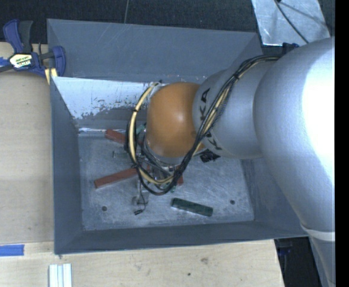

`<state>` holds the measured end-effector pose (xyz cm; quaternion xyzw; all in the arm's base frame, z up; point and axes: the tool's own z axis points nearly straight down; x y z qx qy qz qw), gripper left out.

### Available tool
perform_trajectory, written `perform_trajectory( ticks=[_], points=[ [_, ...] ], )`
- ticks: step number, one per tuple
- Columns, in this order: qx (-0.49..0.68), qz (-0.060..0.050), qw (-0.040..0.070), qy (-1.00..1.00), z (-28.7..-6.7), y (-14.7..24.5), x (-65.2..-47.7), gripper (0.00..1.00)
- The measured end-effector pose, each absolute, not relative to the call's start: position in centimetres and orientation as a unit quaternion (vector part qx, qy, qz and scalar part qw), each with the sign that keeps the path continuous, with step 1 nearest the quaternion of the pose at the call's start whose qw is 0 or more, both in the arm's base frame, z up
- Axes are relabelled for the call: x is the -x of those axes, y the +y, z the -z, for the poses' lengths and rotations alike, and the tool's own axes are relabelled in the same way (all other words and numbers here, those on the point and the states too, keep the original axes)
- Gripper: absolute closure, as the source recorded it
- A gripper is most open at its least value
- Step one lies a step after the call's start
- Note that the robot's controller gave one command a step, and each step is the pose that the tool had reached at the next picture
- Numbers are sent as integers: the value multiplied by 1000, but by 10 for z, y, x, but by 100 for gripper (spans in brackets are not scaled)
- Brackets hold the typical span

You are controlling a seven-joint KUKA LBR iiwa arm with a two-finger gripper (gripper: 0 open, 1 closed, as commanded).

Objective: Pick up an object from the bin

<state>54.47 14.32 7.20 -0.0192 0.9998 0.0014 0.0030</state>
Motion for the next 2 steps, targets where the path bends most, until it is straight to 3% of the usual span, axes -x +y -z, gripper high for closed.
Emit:
perform_trajectory(
  ticks=[1,2],
  points=[
    [-42,-1,2,999,-71,162,-546,0],
    [18,0,2,1000,-73,143,-546,100]
  ],
)
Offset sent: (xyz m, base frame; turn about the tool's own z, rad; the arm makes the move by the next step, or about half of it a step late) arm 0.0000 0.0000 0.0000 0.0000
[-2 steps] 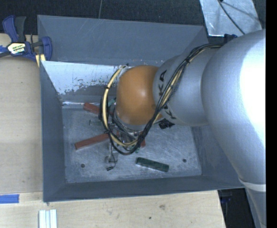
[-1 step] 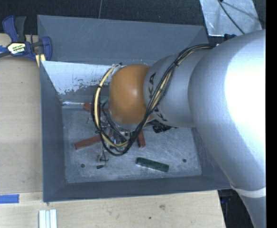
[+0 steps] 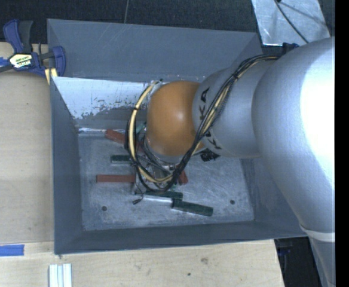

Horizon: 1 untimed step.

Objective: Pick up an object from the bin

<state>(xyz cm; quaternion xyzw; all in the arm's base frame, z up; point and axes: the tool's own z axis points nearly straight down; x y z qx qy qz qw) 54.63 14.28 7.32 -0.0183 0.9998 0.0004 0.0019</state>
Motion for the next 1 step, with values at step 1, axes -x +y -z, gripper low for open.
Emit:
perform_trajectory(
  ticks=[1],
  points=[
    [18,0,2,1000,-73,143,-546,100]
  ],
)
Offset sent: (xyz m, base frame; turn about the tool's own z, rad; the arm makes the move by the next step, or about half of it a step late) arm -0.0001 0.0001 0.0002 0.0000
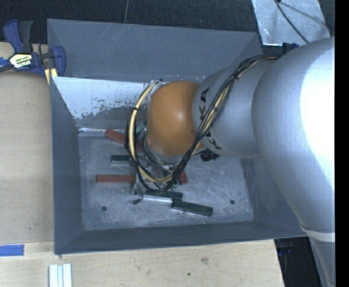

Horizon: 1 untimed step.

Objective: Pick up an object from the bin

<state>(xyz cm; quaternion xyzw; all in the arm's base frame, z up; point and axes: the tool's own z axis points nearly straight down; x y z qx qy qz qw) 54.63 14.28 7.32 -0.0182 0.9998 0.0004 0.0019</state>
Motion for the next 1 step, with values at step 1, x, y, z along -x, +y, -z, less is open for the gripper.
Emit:
perform_trajectory(
  ticks=[1],
  points=[
    [18,0,1,1000,-83,142,-547,100]
  ],
)
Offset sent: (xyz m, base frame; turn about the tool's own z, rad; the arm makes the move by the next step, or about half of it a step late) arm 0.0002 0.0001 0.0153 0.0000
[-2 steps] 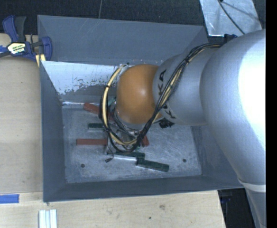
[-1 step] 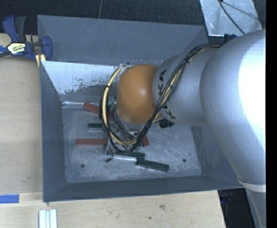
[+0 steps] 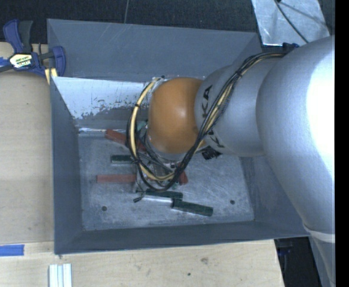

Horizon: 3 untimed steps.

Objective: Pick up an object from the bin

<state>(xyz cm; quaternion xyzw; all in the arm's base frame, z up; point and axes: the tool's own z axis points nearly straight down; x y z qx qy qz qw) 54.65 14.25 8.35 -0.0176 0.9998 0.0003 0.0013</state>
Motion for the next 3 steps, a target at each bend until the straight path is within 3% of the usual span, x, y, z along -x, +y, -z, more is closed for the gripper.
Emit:
perform_trajectory(
  ticks=[3],
  points=[
    [17,0,-1,1000,-92,142,-546,100]
  ],
)
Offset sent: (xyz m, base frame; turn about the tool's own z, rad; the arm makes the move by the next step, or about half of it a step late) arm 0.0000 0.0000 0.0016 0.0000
